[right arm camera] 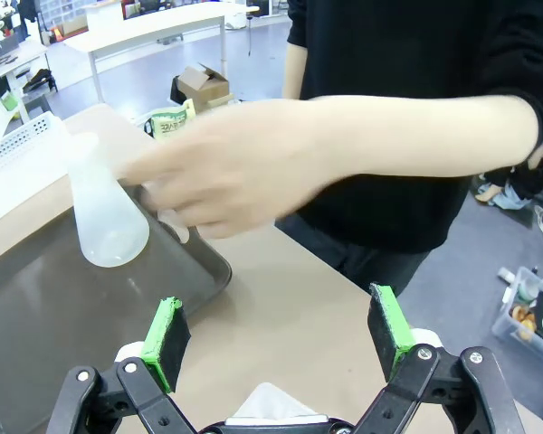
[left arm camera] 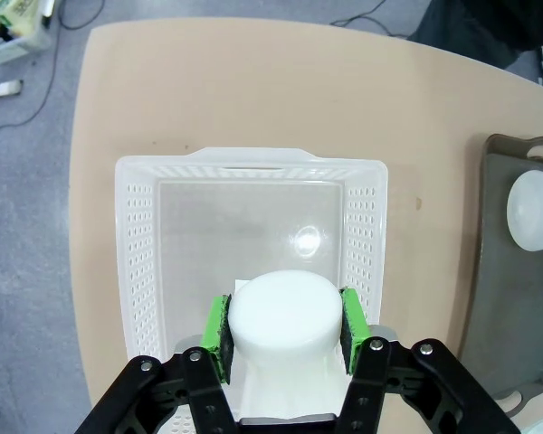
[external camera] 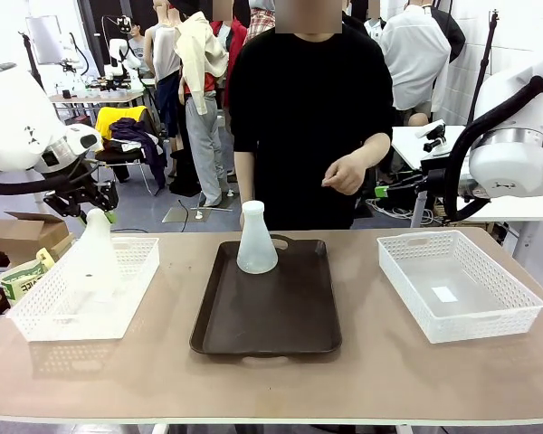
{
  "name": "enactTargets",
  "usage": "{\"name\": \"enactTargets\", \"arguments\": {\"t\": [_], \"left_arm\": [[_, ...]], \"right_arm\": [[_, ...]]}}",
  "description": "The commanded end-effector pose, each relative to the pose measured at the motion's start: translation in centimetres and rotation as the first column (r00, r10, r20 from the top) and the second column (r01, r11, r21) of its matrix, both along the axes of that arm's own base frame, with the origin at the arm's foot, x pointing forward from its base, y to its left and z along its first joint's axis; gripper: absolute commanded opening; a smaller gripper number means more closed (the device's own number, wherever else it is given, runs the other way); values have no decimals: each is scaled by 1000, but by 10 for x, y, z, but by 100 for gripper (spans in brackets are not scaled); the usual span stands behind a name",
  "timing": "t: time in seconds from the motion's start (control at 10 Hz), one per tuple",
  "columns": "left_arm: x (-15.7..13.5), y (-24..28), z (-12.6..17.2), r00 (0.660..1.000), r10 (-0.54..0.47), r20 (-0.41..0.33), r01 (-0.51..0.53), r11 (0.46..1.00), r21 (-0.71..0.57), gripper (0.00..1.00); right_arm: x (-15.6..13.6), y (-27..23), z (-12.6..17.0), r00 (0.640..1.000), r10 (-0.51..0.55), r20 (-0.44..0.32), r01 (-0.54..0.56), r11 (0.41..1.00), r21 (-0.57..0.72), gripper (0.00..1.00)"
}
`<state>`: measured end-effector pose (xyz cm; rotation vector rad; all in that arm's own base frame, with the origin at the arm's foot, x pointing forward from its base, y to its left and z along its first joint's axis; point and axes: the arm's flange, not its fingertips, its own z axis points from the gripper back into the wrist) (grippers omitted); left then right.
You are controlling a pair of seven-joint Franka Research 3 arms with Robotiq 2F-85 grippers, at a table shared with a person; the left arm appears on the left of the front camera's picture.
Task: Prepare the laboratory tools.
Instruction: Place the picked Big flask upright in the Handle tray as directed by the person.
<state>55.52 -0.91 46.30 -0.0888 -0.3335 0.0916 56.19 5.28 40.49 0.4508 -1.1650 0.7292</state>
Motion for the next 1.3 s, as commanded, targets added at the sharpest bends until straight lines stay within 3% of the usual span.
{"name": "enactTargets", "arguments": {"t": [0.0, 0.5, 0.8, 0.9, 1.2], "left_arm": [[-9, 4, 10, 999, -25, 21, 26, 999, -43, 0], [-12, 2, 9, 999, -54, -8, 54, 998, -10, 0], [-16, 3, 19, 998, -60, 18, 61, 995, -81, 0], [-22, 1, 29, 994, -95, 57, 102, 986, -130, 0], [-54, -14, 73, 912, -328, 245, 385, 891, -240, 0]], "right_arm": [[-3, 0, 1, 1000, -5, -18, 5, 1000, -7, 100], [-3, 0, 1, 1000, -5, -18, 5, 1000, -7, 100], [-3, 0, 1, 1000, -5, -18, 5, 1000, -7, 100], [-3, 0, 1, 1000, -5, -18, 5, 1000, -7, 100], [-3, 0, 1, 1000, -5, -18, 5, 1000, -7, 100]]}}
